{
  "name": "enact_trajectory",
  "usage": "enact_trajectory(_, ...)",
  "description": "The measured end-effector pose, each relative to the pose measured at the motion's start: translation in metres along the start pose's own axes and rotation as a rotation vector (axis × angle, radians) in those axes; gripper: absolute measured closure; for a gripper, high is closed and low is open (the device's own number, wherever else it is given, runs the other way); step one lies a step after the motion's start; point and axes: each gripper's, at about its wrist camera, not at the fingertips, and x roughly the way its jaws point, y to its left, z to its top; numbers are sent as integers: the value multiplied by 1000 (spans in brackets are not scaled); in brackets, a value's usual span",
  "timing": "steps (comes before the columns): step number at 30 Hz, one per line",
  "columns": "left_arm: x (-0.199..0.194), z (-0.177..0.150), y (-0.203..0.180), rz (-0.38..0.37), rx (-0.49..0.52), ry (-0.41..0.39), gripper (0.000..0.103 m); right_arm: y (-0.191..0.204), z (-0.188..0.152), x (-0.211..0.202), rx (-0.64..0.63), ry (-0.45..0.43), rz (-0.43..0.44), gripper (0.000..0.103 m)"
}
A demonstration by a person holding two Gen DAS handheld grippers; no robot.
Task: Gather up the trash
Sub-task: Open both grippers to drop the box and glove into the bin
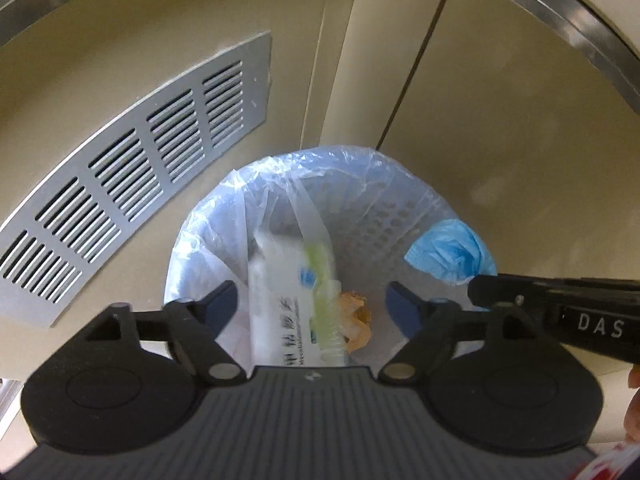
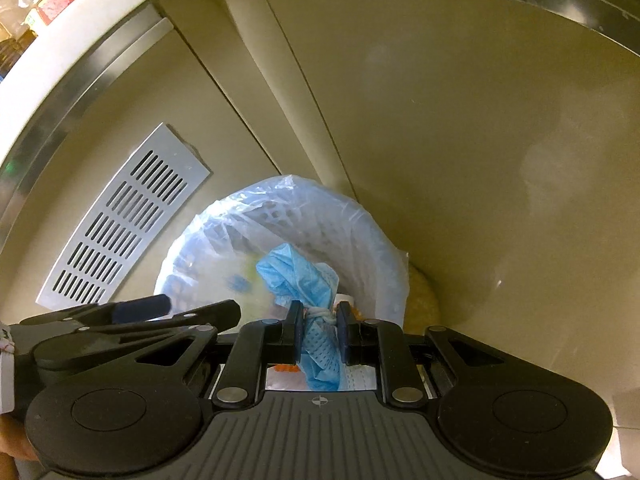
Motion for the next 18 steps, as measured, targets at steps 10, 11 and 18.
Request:
enact_trajectory(10,-11,-2,1,36,18,-9,24,4,3,1,1,11,11,85)
enact_trajectory(11,-12,-1,2,37,17,-8,24,5,3,2,1,13,12,85)
enact_trajectory(18,-17,0,5,42,12,-14,25,14,4,12,0,10,23,85)
